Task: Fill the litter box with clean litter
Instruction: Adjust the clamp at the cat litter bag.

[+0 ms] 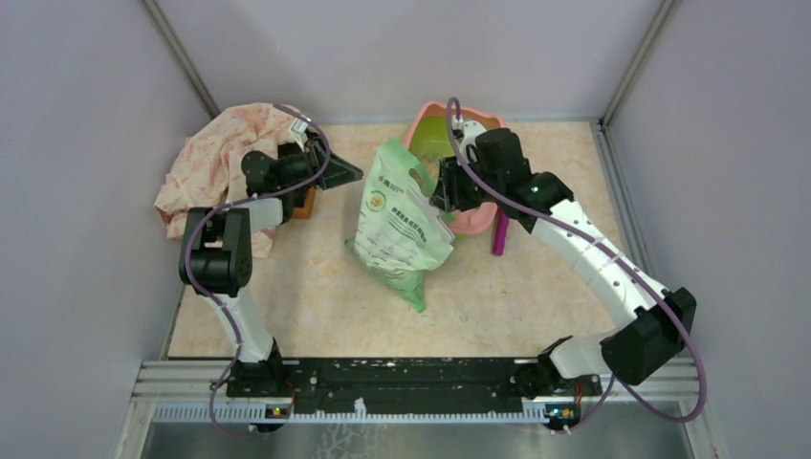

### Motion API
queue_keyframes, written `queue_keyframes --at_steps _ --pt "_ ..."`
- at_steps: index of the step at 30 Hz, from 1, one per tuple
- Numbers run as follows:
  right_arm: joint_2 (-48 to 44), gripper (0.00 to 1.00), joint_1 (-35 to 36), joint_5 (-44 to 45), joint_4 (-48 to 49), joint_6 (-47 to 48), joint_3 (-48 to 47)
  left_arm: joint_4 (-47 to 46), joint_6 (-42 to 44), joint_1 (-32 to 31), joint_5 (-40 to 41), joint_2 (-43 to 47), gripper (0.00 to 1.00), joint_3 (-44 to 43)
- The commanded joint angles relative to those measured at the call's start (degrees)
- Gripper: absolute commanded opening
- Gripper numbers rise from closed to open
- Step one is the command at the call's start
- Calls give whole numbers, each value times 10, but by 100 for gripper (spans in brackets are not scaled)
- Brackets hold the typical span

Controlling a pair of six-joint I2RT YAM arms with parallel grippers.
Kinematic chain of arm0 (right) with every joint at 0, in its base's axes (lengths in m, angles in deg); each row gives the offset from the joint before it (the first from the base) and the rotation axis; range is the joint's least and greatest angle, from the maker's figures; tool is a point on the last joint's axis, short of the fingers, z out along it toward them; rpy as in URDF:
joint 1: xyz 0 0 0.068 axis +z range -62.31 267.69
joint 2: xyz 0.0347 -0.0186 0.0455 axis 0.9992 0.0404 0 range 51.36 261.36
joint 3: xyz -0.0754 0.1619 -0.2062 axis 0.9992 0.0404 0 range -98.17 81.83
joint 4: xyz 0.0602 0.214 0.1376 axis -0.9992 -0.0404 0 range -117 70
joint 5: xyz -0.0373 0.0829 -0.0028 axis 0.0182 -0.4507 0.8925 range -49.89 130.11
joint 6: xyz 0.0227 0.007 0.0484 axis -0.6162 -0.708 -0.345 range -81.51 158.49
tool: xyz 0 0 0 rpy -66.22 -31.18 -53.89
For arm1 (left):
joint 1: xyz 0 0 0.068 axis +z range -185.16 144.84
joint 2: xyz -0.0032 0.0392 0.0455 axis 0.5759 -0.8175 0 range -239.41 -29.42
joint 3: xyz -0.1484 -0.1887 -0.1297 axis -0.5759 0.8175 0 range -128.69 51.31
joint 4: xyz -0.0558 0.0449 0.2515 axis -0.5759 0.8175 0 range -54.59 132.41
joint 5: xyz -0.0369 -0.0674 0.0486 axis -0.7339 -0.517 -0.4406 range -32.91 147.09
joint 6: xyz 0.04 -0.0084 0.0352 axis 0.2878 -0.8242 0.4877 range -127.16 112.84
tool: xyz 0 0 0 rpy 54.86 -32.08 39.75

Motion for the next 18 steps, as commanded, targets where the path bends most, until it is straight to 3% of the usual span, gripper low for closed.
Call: queue_keyframes --at_steps 1,18 --pt "2 42 -4 -16 6 8 -31 -36 -7 -3 -10 3 37 3" --pt "21 35 -4 -50 -2 14 -40 -57 -25 -3 -13 -3 37 1"
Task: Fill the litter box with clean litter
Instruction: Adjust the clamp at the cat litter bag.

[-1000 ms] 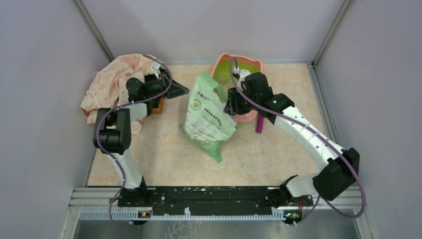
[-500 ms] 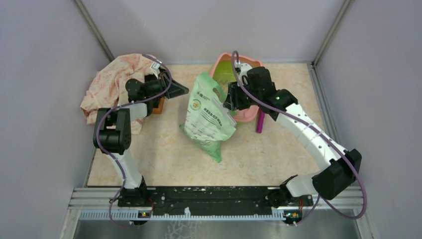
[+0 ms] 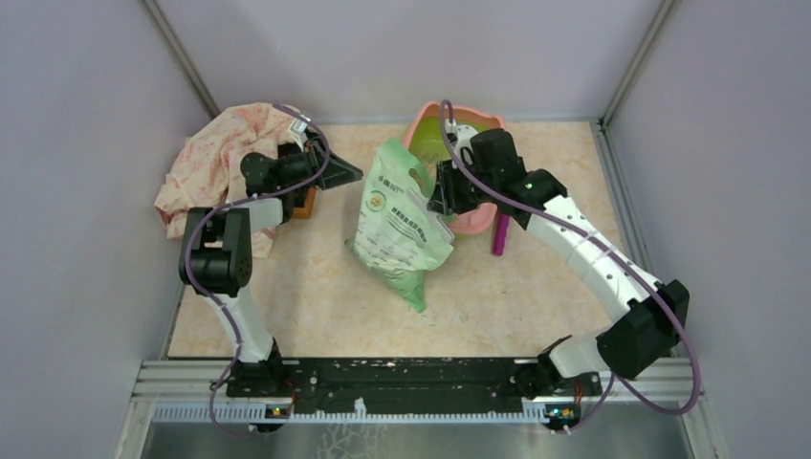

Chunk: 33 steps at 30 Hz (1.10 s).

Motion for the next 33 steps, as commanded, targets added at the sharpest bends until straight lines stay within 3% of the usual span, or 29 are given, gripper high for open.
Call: queue_keyframes --at_steps 1,5,12,33 --pt "4 34 -4 -14 11 9 -37 -32 -1 -3 -10 -2 37 1" --pt "4 26 -4 -11 11 10 -39 -34 -3 -3 -9 -4 37 1" --pt "10 0 -4 -13 13 10 -46 -43 -13 -3 -10 -7 37 -1" --pt "-30 0 -4 28 79 -19 31 -73 -41 -3 -10 -15 36 -4"
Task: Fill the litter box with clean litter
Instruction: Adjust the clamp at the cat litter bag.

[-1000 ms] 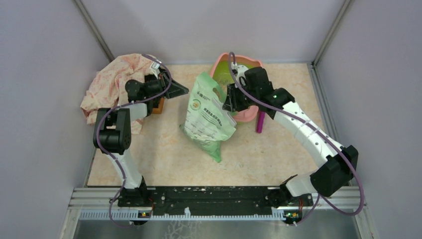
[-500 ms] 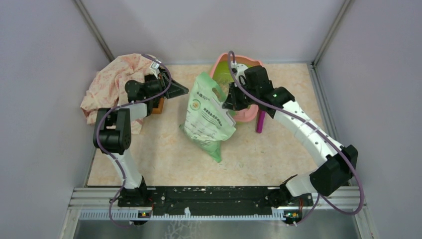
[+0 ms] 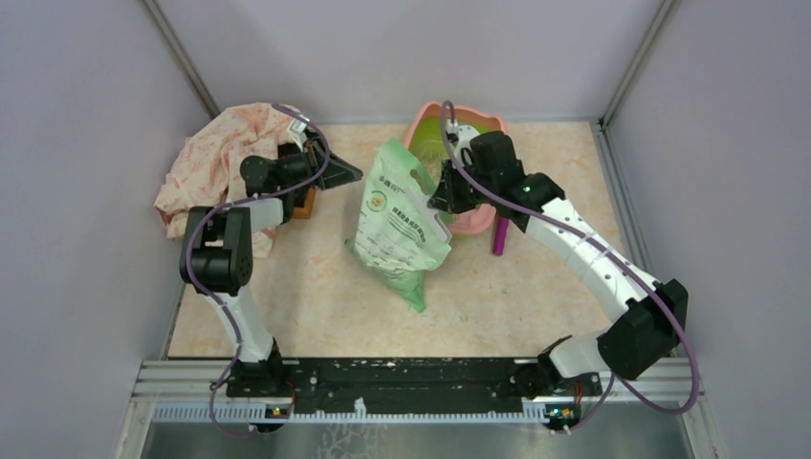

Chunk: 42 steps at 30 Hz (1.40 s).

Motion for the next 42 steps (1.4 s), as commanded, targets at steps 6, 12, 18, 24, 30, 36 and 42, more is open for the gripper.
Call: queue_keyframes --at_steps 6,12,18,24,30,36,42 --pt "-47 0 -4 26 63 -23 32 -37 -9 -3 -10 -13 35 -5" --pt "-53 0 -4 49 68 -45 39 -38 -10 -2 -9 -14 35 -6" --pt "-52 0 -4 64 67 -56 36 -48 -21 0 -11 -21 35 -16" --pt "-52 0 -3 73 74 -63 44 -67 -34 1 -11 -26 35 -16" --pt "-52 0 8 91 82 -69 48 -85 -48 2 -11 -34 35 -18" --pt "-52 0 17 108 86 -69 52 -91 -54 4 -11 -33 35 -18" --pt "-54 0 21 114 91 -71 60 -94 -56 5 -12 -33 35 -16"
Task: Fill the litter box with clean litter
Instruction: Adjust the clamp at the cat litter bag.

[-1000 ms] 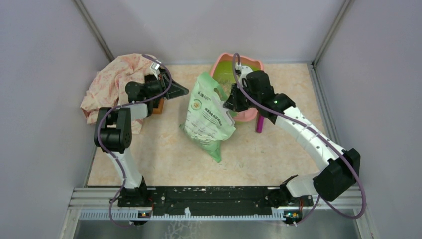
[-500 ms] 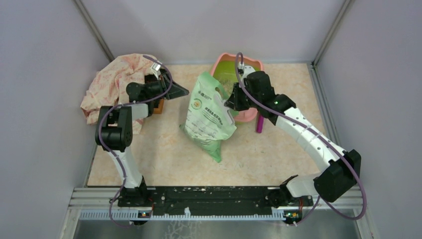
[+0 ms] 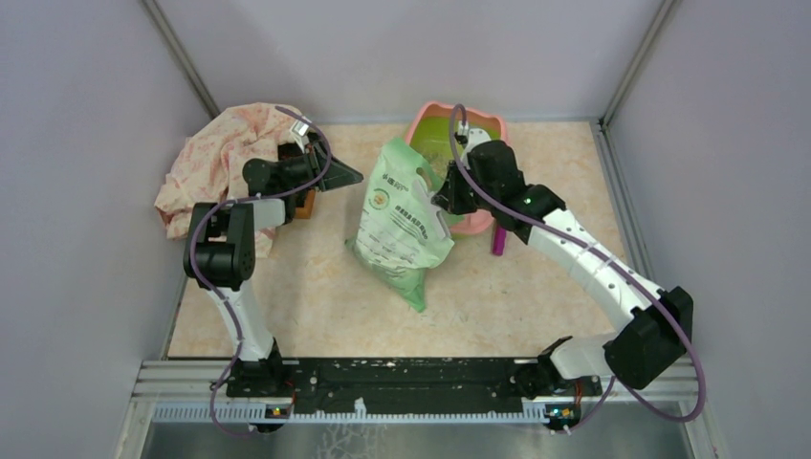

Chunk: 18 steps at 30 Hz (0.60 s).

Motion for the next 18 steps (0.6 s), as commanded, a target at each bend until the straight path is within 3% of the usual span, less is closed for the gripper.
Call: queue_keyframes --at_steps 1,18 --pt "-23 0 7 29 31 -7 8 -61 -2 3 -6 -4 35 -13" --pt "-51 0 9 18 40 3 50 -65 -8 4 -5 3 35 -12"
